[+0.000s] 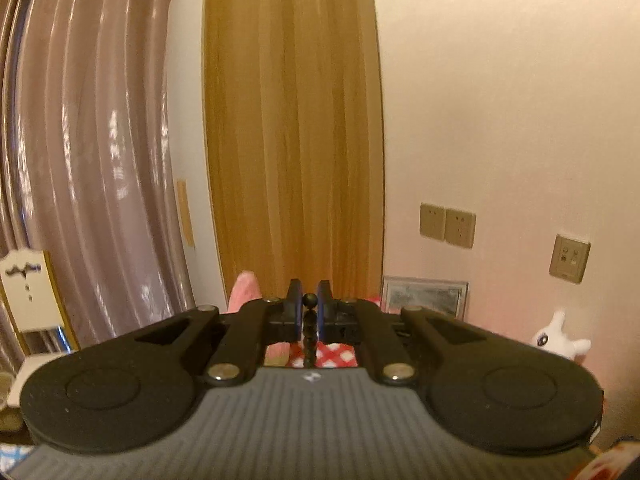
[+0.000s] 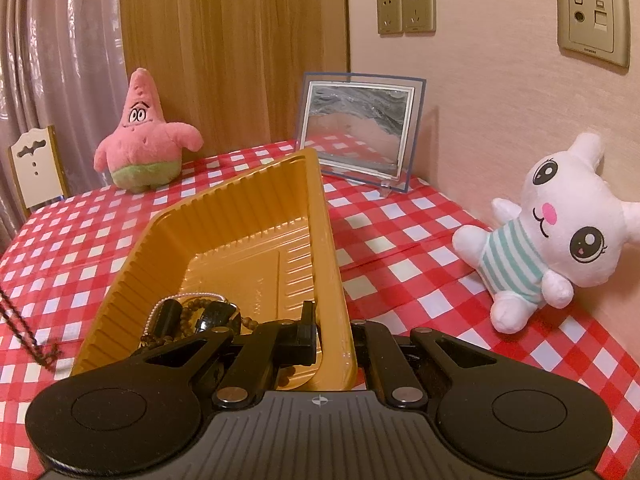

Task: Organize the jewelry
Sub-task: 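Raise the left tool high to pull the dark bead strand up, then lower the dark bead strand into the orange tray and open the left tool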

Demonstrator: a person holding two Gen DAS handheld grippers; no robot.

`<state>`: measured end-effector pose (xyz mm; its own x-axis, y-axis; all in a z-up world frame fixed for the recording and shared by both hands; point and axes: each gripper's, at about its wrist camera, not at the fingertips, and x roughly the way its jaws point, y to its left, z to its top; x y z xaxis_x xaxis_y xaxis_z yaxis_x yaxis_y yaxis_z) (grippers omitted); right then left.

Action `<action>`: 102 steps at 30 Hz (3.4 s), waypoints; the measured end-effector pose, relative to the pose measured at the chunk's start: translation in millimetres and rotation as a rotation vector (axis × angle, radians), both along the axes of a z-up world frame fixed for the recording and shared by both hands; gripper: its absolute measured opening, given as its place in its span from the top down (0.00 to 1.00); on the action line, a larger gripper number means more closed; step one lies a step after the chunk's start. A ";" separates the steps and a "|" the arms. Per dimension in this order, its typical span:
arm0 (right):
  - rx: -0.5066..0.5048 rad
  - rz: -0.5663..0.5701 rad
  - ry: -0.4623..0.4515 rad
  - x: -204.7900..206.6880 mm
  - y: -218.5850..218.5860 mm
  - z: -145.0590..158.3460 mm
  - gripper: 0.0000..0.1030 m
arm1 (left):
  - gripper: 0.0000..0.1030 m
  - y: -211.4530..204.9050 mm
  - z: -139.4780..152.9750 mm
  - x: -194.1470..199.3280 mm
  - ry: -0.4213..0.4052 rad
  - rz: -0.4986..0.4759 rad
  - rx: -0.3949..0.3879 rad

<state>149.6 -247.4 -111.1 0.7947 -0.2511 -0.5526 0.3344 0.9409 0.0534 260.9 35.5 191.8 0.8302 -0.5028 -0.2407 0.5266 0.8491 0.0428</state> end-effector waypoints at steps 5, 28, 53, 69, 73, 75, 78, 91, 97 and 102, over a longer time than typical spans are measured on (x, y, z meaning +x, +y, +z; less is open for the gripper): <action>0.000 0.002 -0.001 0.9 0.6 0.1 0.96 | 0.94 -14.6 22.2 -4.4 -0.058 -0.044 -0.017; 0.015 0.002 -0.004 4.2 5.1 0.8 0.96 | 0.94 -123.1 29.8 5.6 -0.054 -0.355 -0.132; 0.036 0.007 0.005 0.6 -1.2 -6.1 0.96 | 0.94 -173.8 -194.2 43.8 0.509 -0.293 0.017; 0.038 0.012 0.006 -0.8 1.4 -7.1 0.96 | 0.94 -182.6 -252.6 60.8 0.639 -0.227 0.076; 0.040 0.013 0.009 0.2 2.2 -7.6 0.96 | 0.88 -185.5 -267.2 64.2 0.671 -0.205 0.104; 0.039 0.013 0.008 1.2 2.5 -7.8 0.96 | 0.83 -184.3 -272.4 65.1 0.684 -0.195 0.113; 0.041 0.013 0.008 1.7 2.0 -7.8 0.96 | 0.79 -178.6 -274.4 64.2 0.692 -0.184 0.108; 0.072 -0.007 0.000 10.0 0.1 -8.6 0.96 | 0.76 -104.7 -272.3 52.2 0.663 -0.024 0.102; 0.117 -0.025 -0.006 23.0 -2.8 -8.2 0.95 | 0.76 -76.1 -274.5 47.0 0.674 0.057 0.089; 0.153 -0.009 0.007 41.0 0.5 -11.5 0.95 | 0.76 -62.5 -271.6 47.1 0.656 0.113 0.072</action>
<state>190.6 -246.9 -122.7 0.7886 -0.1710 -0.5906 0.3441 0.9188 0.1934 308.0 -27.0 -79.8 0.5471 -0.3850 -0.7433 0.3702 0.9077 -0.1977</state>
